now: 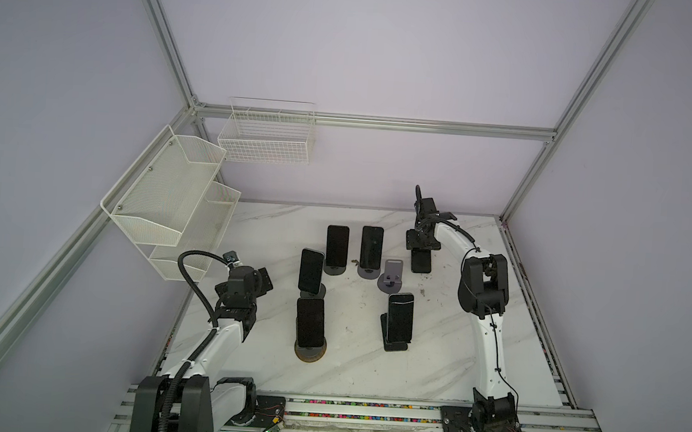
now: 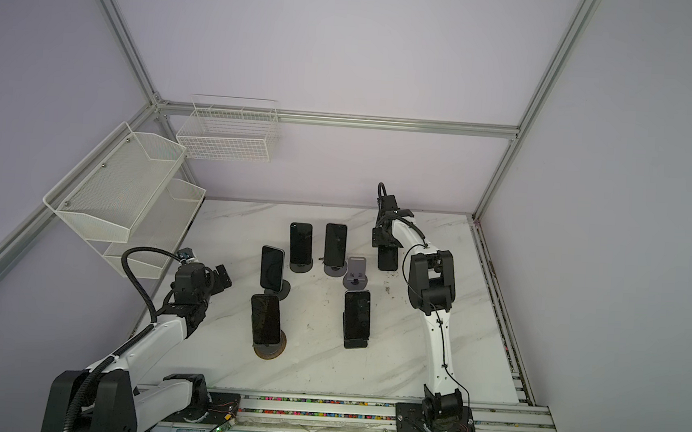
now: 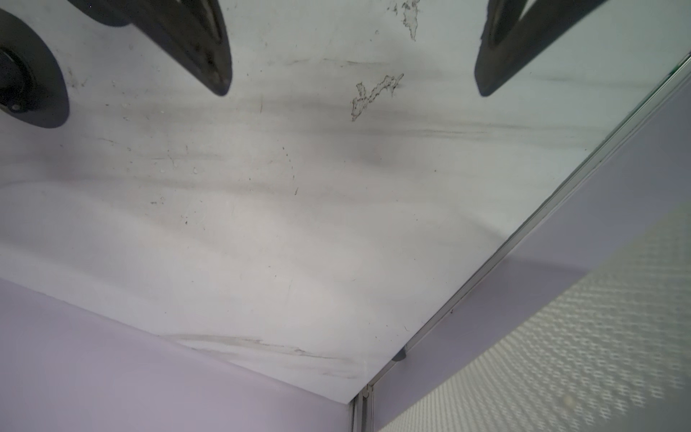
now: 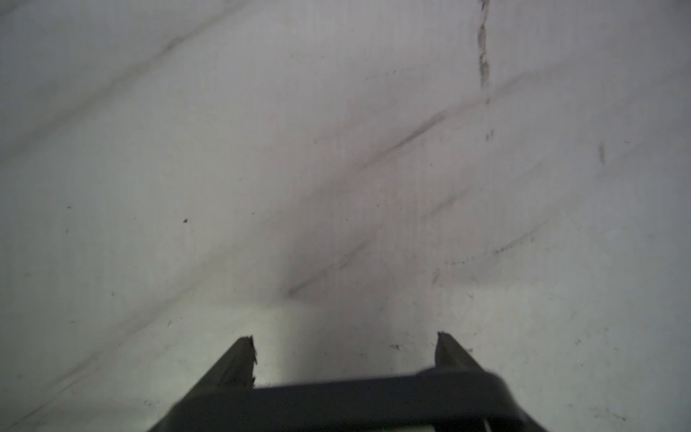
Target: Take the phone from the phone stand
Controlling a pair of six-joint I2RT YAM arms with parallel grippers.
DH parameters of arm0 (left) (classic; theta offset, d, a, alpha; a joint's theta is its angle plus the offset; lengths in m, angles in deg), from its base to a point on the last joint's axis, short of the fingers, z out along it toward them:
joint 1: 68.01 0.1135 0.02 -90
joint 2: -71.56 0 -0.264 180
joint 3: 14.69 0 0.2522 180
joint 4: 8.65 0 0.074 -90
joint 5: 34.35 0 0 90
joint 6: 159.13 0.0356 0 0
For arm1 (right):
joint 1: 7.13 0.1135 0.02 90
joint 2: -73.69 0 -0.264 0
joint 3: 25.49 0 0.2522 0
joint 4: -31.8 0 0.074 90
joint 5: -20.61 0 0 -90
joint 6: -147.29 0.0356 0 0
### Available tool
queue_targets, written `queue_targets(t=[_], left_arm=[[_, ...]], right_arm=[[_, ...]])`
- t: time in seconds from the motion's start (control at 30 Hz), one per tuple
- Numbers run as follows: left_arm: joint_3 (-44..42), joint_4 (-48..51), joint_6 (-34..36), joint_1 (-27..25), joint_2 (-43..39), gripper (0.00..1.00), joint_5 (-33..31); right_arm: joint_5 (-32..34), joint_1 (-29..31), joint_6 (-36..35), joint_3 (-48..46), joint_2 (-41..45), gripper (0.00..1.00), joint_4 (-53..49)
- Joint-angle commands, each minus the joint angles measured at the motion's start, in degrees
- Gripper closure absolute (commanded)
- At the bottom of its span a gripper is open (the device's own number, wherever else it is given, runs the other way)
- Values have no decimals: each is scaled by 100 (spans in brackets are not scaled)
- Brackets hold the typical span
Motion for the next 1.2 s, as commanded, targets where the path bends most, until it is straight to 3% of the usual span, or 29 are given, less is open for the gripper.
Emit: queue_targets(t=[0.0, 1.17], left_arm=[[-123, -334, 164, 40, 4, 1, 79], [-70, -130, 62, 49, 130, 0, -94]], right_arm=[[-37, 15, -65, -20, -181, 38, -283], [-24, 15, 108, -725, -336, 29, 185]])
